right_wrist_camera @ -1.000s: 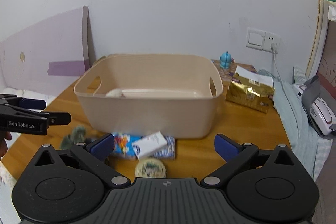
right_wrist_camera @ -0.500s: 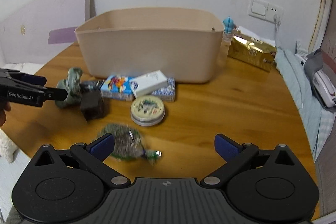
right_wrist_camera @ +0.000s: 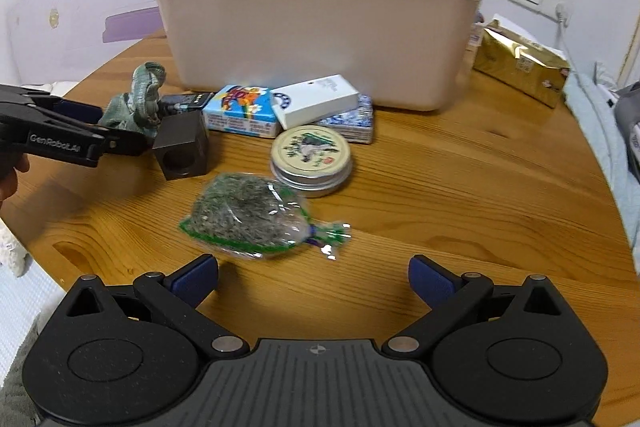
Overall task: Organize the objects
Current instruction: 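Move left tool to green plaid scrunchie while right tool approaches green herb bag, then close left tool on scrunchie while right tool grips clear green herb bag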
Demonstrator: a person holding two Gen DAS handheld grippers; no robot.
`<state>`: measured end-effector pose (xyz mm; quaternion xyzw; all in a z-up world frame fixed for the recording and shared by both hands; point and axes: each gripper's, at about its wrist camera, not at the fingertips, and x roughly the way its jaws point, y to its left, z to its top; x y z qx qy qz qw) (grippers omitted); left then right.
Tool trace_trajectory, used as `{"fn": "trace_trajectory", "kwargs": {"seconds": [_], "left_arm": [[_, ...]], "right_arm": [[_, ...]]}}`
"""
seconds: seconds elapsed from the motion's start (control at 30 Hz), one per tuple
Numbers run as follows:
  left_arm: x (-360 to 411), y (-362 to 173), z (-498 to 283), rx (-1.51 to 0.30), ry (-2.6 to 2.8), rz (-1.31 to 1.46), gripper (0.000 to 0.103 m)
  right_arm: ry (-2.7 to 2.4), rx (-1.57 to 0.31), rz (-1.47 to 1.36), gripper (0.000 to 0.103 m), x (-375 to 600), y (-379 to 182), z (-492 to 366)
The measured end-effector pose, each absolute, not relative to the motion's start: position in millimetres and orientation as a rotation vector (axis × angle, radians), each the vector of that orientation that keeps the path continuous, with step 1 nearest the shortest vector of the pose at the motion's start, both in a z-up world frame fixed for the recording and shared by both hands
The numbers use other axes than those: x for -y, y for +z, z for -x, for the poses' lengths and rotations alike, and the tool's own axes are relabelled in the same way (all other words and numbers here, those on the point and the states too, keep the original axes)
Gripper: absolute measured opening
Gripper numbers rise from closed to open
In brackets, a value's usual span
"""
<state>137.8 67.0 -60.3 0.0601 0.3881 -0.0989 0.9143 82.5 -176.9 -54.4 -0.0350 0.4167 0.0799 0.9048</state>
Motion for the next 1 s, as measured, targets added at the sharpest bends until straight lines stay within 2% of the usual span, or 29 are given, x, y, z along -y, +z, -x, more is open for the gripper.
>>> {"fn": "trace_trajectory", "kwargs": {"seconds": [0.37, 0.5, 0.67, 0.73, 0.83, 0.87, 0.9, 1.0], "left_arm": [[-55.9, -66.3, -157.9, -0.793, -0.213, -0.111, 0.087], [-52.9, -67.9, -160.5, -0.787, -0.21, -0.095, 0.076], [-52.8, -66.2, -158.5, -0.774, -0.207, -0.09, 0.058], [-53.1, -66.2, -157.3, -0.77, -0.216, -0.096, 0.056], [-53.3, -65.4, -155.9, -0.771, -0.22, -0.097, 0.042], [-53.3, -64.9, -155.1, -0.774, -0.219, -0.096, 0.037], [-53.4, -64.4, -153.9, -0.777, -0.219, -0.092, 0.036], [-53.2, -63.9, -148.6, -0.777, -0.235, -0.089, 0.032]], "right_arm": [[0.187, -0.808, 0.079, 0.103, 159.4, -61.2, -97.8], [0.186, -0.796, 0.07, 0.102, 158.5, -62.0, -101.7], [0.201, -0.774, 0.085, 0.089, 157.1, -61.2, -98.3], [0.21, -0.773, 0.085, 0.079, 157.5, -59.4, -97.6], [0.22, -0.773, 0.081, 0.062, 158.4, -55.7, -97.2], [0.226, -0.775, 0.084, 0.06, 158.5, -54.7, -97.1], [0.233, -0.776, 0.087, 0.053, 158.2, -53.7, -96.9], [0.248, -0.783, 0.096, 0.049, 156.7, -51.9, -94.9]]}}
